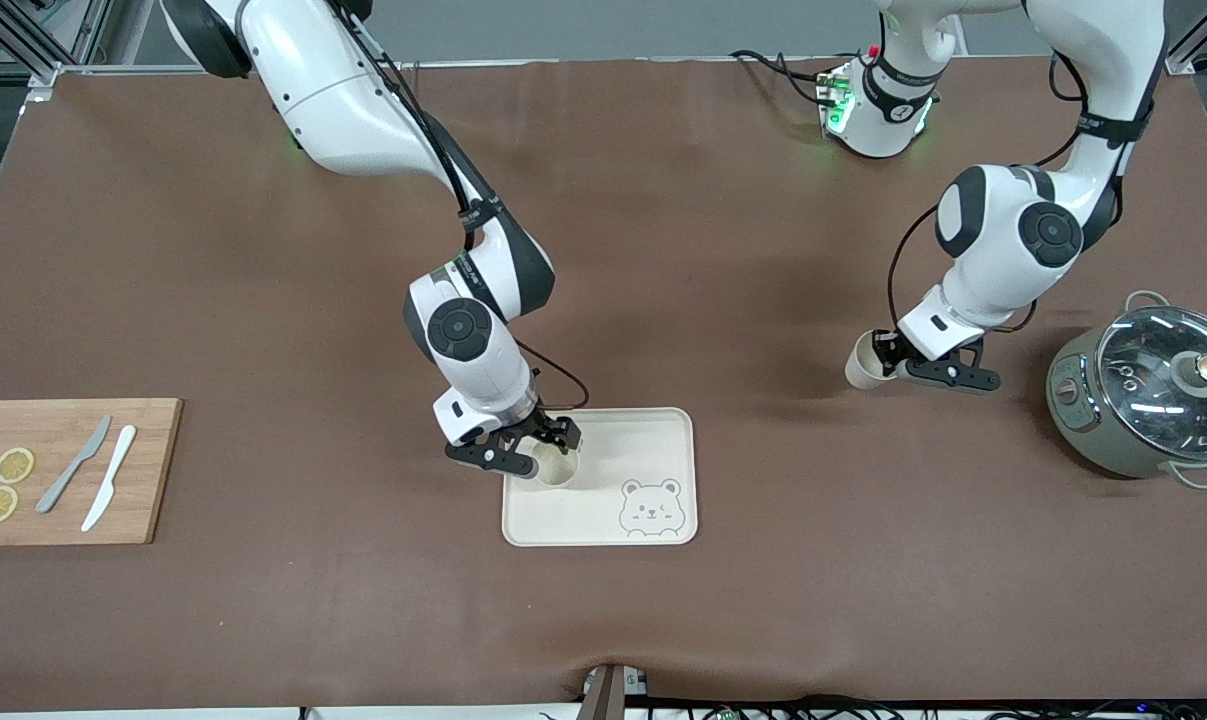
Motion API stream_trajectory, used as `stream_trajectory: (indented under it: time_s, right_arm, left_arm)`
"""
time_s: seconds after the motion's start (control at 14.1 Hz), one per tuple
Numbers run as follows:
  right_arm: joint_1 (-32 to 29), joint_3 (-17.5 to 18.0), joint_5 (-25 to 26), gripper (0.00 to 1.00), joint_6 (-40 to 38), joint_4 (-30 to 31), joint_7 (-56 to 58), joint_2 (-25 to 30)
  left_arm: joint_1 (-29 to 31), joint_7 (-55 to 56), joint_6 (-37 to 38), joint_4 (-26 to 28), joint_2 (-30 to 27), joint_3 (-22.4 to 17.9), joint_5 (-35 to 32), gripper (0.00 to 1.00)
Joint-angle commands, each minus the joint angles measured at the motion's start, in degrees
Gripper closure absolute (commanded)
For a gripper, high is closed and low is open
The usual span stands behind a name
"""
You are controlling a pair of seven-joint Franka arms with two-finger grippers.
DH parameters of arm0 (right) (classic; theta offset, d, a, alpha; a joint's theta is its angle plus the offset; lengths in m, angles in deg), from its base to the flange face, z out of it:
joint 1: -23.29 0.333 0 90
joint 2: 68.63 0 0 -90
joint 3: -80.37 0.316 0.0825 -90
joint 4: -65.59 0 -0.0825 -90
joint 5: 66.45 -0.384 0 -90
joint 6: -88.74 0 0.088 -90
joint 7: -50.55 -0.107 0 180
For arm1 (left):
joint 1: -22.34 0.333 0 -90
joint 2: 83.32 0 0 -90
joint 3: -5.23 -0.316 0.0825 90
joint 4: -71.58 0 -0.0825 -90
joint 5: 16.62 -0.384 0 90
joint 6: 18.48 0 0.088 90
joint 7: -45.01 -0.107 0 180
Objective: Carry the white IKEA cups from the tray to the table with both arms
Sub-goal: 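Lift the cup with the left gripper while the right gripper grasps the other cup, then lower the cup beside the pot and open the left gripper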
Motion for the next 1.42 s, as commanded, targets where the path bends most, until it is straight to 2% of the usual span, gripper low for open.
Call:
stream_trajectory:
  time_s: [0.0,0.36,0.78,0.85,1.0,1.07,1.14,1.35]
  right_arm:
    - [0.11,-0.61,0.77,0.00,-0.21,-2.05,-0.79,-2.14]
    - [-0.07,-0.70,0.95,0.00,2.34,-1.96,-0.79,-3.55]
    - [0.02,-0.70,2.44,0.00,3.13,-1.96,-0.79,-4.25]
    - [0.02,-0.70,2.44,0.08,3.05,-1.96,-0.79,-4.25]
    - [-0.07,-0.61,2.27,0.43,3.05,-2.05,-0.61,-4.25]
    - [-0.16,-0.61,2.26,0.57,3.05,-2.05,-0.52,-4.25]
    - [-0.07,-0.61,2.35,0.66,3.05,-2.05,-0.52,-4.25]
    - [-0.16,-0.61,2.26,0.89,2.96,-2.40,-0.44,-4.25]
  left_arm:
    - [0.82,-2.14,-1.28,0.15,1.36,0.71,1.44,1.00]
    - [0.91,-2.14,-3.92,-0.28,4.79,0.63,2.67,1.00]
    - [0.65,-2.22,-10.51,-1.69,10.51,0.71,2.67,1.00]
    - [0.56,-2.31,-10.60,-1.69,10.51,0.63,2.67,1.00]
    - [0.47,-2.40,-10.69,-1.78,10.95,0.63,2.67,1.00]
    - [0.39,-2.66,-10.60,-1.78,10.95,0.63,2.67,0.82]
    - [0.38,-3.19,-10.60,-1.87,10.95,0.63,2.32,0.01]
    - [0.65,-4.07,-10.25,-1.69,9.73,0.63,2.41,0.00]
